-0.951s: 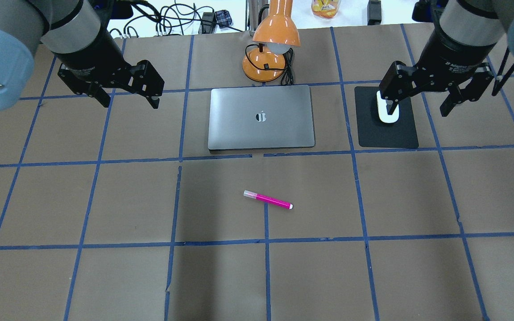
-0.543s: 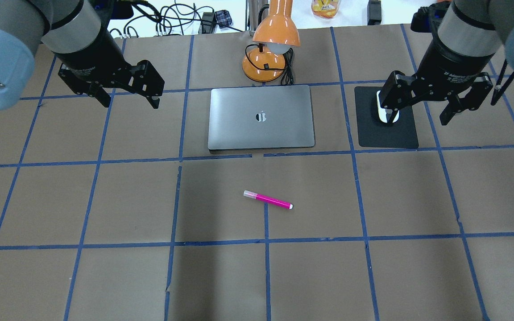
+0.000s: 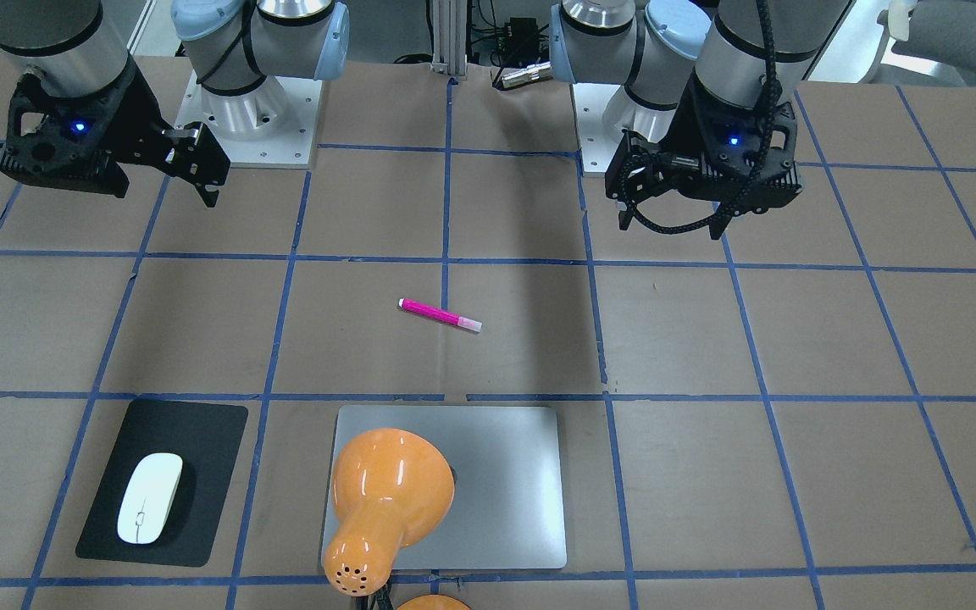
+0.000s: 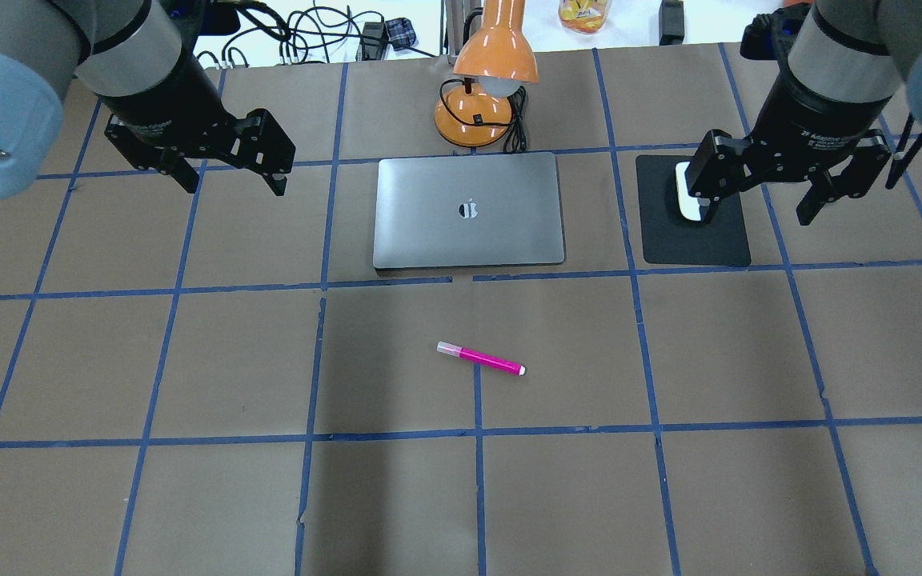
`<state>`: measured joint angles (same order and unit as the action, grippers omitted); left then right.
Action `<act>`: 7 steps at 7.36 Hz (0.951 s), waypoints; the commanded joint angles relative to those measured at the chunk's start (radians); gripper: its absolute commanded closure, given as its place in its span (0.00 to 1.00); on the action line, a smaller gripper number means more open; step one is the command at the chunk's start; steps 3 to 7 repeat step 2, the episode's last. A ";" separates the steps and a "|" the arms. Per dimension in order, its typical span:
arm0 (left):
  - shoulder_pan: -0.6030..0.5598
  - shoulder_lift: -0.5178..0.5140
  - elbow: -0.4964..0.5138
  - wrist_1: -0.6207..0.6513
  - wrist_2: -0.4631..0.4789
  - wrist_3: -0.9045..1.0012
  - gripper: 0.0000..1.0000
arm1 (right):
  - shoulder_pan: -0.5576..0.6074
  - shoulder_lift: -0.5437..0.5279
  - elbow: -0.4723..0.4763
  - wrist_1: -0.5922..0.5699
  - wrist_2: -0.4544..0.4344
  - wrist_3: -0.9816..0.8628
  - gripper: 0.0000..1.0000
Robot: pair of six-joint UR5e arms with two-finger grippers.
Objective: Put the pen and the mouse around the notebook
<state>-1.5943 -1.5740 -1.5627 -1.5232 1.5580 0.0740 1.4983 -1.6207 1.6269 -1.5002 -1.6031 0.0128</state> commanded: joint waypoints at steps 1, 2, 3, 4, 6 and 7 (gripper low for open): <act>0.000 0.002 -0.002 0.000 0.001 0.000 0.00 | 0.000 -0.002 -0.004 -0.005 -0.005 0.001 0.00; 0.000 0.002 -0.003 0.000 -0.001 0.000 0.00 | 0.000 -0.004 -0.004 -0.003 0.003 0.003 0.00; 0.000 0.002 -0.003 0.000 -0.001 0.000 0.00 | 0.000 -0.004 -0.004 -0.003 0.003 0.003 0.00; 0.000 0.002 -0.003 0.000 -0.001 0.000 0.00 | 0.000 -0.004 -0.004 -0.003 0.003 0.003 0.00; 0.000 0.002 -0.003 0.000 -0.001 0.000 0.00 | 0.000 -0.004 -0.004 -0.003 0.003 0.003 0.00; 0.000 0.002 -0.003 0.000 -0.001 0.000 0.00 | 0.000 -0.004 -0.004 -0.003 0.003 0.003 0.00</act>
